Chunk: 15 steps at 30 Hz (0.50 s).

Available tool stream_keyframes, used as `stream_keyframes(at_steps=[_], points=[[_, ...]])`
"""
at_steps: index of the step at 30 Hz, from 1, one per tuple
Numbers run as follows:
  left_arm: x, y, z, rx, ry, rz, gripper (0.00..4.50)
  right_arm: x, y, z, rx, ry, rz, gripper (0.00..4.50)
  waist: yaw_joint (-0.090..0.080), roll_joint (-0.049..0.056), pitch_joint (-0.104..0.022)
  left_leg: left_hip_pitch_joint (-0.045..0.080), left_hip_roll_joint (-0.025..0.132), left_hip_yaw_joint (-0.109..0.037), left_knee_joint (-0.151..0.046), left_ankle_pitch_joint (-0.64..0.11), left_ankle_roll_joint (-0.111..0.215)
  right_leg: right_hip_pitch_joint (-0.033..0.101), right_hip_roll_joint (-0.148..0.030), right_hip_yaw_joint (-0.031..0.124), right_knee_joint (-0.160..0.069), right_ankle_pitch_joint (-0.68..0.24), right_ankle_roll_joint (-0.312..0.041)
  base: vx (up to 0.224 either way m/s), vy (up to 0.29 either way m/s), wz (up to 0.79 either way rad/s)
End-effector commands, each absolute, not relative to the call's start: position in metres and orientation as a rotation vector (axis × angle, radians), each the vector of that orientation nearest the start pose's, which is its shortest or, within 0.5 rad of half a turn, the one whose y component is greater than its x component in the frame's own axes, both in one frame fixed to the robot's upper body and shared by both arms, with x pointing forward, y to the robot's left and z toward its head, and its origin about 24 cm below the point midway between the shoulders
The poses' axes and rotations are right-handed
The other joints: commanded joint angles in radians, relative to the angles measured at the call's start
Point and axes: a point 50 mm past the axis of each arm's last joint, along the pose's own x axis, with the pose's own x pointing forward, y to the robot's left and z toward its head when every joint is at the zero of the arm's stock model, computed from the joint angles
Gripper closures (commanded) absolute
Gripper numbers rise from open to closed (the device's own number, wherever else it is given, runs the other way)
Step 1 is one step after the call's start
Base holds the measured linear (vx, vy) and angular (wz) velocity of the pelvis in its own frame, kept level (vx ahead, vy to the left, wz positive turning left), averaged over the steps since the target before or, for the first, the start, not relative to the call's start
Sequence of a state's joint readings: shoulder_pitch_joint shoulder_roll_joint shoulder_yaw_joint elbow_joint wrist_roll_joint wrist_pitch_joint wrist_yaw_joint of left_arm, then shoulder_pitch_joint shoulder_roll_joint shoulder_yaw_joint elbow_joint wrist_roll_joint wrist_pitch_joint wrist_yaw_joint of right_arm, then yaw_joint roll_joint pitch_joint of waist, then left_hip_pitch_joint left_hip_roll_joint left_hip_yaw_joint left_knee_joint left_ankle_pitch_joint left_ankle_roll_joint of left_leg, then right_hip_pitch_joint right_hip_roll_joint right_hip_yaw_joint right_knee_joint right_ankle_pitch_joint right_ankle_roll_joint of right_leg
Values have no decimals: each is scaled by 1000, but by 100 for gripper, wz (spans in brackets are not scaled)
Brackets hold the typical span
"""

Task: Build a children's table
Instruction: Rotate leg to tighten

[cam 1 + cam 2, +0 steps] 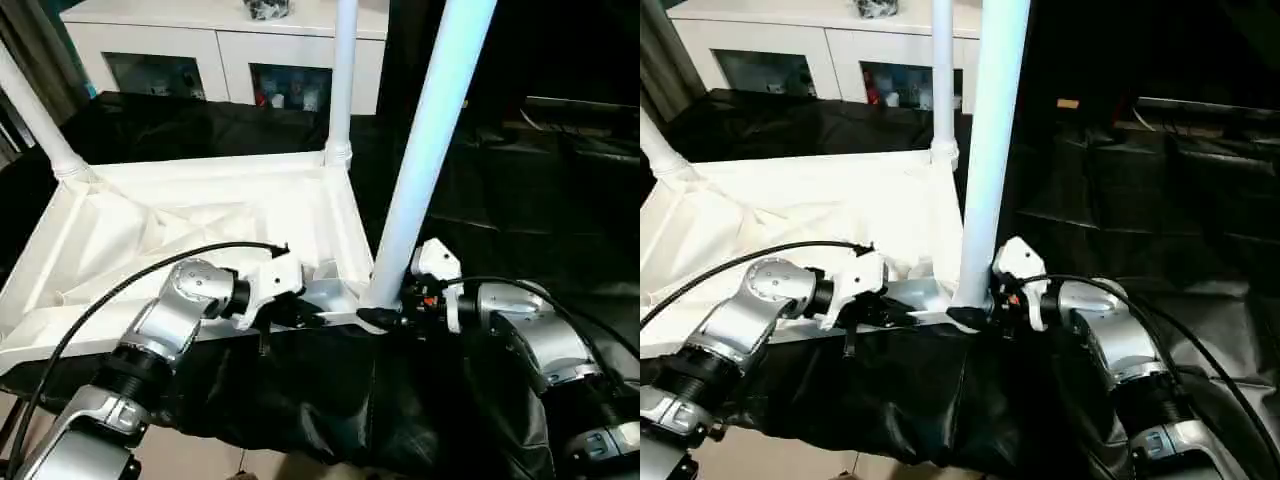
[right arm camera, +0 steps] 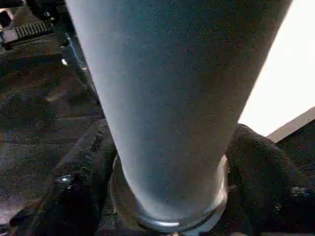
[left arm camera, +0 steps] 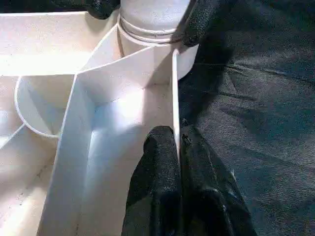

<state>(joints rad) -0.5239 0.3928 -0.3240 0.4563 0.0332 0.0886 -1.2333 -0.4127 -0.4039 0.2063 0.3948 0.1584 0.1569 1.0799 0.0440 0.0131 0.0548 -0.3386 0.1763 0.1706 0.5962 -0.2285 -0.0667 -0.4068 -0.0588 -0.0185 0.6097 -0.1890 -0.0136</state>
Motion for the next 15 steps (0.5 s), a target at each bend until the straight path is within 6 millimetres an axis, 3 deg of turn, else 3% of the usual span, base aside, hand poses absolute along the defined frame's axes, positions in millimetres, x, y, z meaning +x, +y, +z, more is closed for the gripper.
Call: stream_keyframes(at_steps=[1, 6, 14, 15], points=[[296, 124, 49, 432, 416, -1453, 450, 296, -148, 48, -203, 342, 1201, 128, 4, -16, -64, -11, 43, -4, -59, -50, 98, 62, -70, 34, -58, -75, -287, 0, 0, 0], [297, 126, 50, 433, 421, -1450, 450, 297, -147, 46, -196, 343, 1211, 170, 5, -16, -65, -12, 42, -5, -59, -41, 98, 63, -70, 34, -55, -65, -287, 0, 0, 0], [299, 125, 48, 431, 426, -1433, 450, 293, -145, 40, -176, 358, 1224, 185, 4, -15, -65, -12, 41, -4, -58, -42, 97, 63, -69, 34, -56, -69, -285, 0, 0, 0], [301, 124, 49, 432, 424, -1413, 450, 293, -145, 39, -162, 357, 1211, 185, 4, -10, -65, -12, 41, -5, -58, -44, 96, 63, -69, 33, -56, -69, -285, 0, 0, 0]])
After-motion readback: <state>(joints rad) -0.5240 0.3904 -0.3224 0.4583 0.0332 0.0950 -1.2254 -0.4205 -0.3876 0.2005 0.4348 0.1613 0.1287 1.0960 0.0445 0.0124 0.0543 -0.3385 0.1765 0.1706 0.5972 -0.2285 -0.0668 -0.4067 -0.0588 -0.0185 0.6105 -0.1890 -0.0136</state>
